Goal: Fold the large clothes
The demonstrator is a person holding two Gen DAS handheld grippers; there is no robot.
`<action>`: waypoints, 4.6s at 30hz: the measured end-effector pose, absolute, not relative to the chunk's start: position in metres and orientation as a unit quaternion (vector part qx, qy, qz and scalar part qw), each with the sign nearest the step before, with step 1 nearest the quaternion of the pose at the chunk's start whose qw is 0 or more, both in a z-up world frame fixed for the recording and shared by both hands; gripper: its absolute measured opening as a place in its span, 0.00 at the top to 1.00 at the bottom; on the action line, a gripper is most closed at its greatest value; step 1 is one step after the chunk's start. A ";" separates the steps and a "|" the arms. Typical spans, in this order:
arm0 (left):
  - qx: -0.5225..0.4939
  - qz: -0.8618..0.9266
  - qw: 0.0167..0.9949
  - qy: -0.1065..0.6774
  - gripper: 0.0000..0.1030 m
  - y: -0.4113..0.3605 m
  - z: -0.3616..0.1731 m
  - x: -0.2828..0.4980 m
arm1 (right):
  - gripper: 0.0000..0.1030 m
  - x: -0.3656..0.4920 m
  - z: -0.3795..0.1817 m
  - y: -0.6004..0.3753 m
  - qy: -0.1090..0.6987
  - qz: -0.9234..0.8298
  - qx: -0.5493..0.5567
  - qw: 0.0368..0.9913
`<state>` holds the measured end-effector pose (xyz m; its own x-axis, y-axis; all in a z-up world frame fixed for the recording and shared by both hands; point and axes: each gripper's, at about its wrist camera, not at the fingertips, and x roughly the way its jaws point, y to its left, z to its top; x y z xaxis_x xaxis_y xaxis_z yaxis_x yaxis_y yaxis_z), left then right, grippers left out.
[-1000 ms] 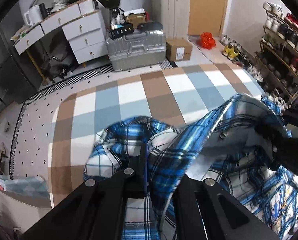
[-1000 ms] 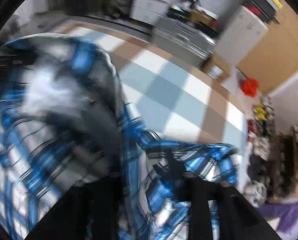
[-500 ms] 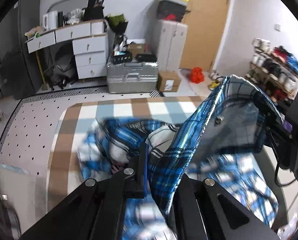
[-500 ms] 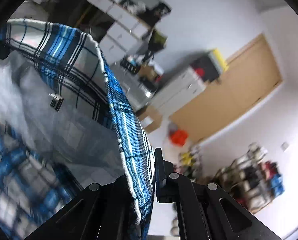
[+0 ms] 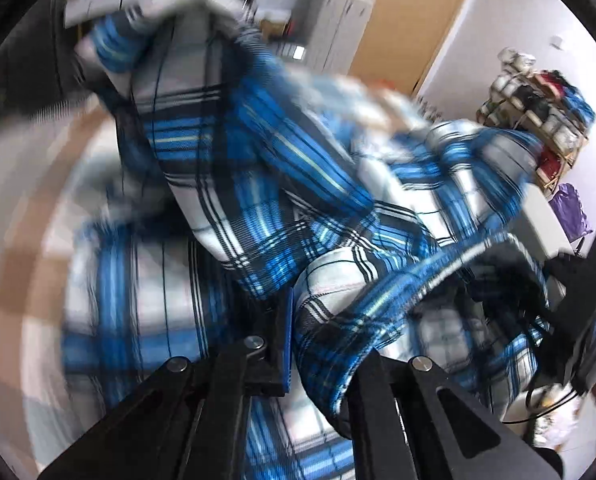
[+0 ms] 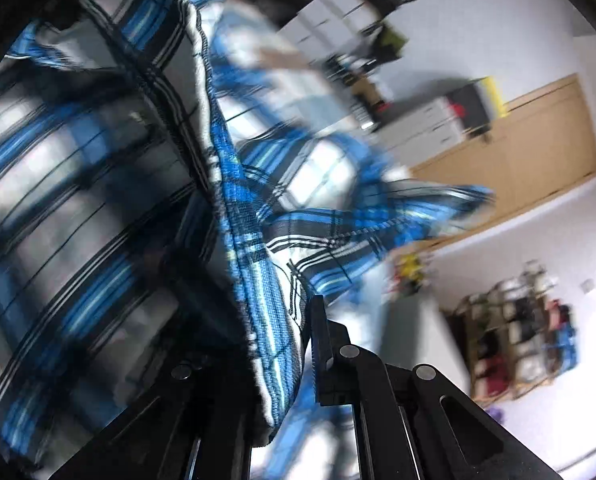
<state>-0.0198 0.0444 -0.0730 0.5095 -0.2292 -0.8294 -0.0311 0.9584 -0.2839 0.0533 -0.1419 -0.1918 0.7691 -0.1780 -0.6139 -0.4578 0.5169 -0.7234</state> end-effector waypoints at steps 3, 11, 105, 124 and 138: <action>-0.160 -0.076 0.834 0.522 0.96 0.050 -0.081 -0.023 | 0.95 0.042 -0.196 -0.148 0.375 0.098 -0.447 0.806; -0.135 -0.094 0.828 0.537 0.47 0.067 -0.062 -0.040 | 0.00 0.033 -0.158 -0.171 0.393 0.143 -0.340 0.842; -0.168 -0.202 0.767 0.585 0.37 0.130 -0.061 0.103 | 0.00 0.195 -0.123 -0.127 0.568 0.169 -0.200 0.781; -0.073 -0.127 0.778 0.612 0.37 0.131 -0.099 0.181 | 0.00 0.267 -0.156 -0.102 0.563 0.146 -0.200 0.789; -0.097 -0.258 0.800 0.532 0.42 0.134 -0.032 0.164 | 0.00 0.240 -0.101 -0.076 0.465 0.206 -0.238 0.827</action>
<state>0.1643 0.1344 -0.0322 0.2996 -0.5168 -0.8020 0.3097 0.8478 -0.4305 0.2398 -0.0765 -0.1008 0.4830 0.1186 -0.8676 -0.5619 0.8019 -0.2032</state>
